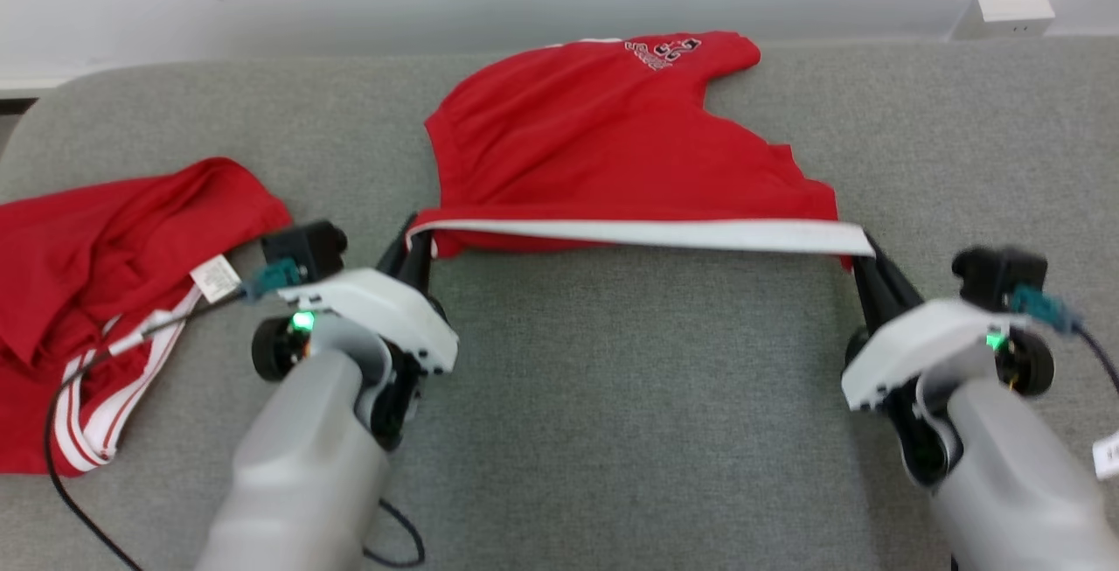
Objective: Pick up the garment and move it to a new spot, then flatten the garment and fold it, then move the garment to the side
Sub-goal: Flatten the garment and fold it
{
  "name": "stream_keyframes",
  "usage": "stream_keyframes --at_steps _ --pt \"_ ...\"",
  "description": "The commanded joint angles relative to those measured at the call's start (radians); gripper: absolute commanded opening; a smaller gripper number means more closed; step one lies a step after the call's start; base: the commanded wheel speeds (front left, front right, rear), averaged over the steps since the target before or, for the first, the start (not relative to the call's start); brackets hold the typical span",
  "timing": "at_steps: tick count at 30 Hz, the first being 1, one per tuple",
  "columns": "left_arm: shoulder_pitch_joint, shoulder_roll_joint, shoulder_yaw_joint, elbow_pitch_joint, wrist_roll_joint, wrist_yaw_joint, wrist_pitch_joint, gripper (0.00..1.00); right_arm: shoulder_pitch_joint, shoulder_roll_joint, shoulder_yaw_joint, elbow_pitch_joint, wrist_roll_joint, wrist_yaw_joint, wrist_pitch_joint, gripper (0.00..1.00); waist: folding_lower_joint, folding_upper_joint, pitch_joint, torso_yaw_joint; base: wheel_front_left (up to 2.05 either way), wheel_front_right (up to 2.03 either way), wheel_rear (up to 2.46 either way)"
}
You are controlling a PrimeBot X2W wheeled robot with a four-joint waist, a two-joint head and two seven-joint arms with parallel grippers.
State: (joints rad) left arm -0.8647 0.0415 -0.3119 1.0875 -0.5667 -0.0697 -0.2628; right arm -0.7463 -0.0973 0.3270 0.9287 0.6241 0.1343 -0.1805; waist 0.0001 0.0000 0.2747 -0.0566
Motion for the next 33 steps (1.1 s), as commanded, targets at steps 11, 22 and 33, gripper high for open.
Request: stream_keyframes --at_steps 11,22,33 --pt "0.458 0.056 0.021 -0.413 0.107 0.054 -0.003 0.0 0.443 -0.163 0.023 -0.316 0.064 -0.006 -0.081 0.0 -0.0001 0.0 -0.129 -0.014 0.0 0.0 0.0" --pt "0.916 0.166 -0.035 -1.182 0.125 0.209 0.315 0.0 0.932 -0.128 -0.328 -0.926 -0.146 -0.008 0.19 0.0 -0.0001 0.0 -0.207 -0.005 0.0 0.0 0.0" --pt "0.871 0.189 -0.074 -1.29 0.071 0.18 0.484 0.0 0.831 -0.088 -0.377 -1.148 -0.217 -0.006 0.433 0.0 -0.0001 0.0 -0.126 0.041 0.0 0.0 0.0"
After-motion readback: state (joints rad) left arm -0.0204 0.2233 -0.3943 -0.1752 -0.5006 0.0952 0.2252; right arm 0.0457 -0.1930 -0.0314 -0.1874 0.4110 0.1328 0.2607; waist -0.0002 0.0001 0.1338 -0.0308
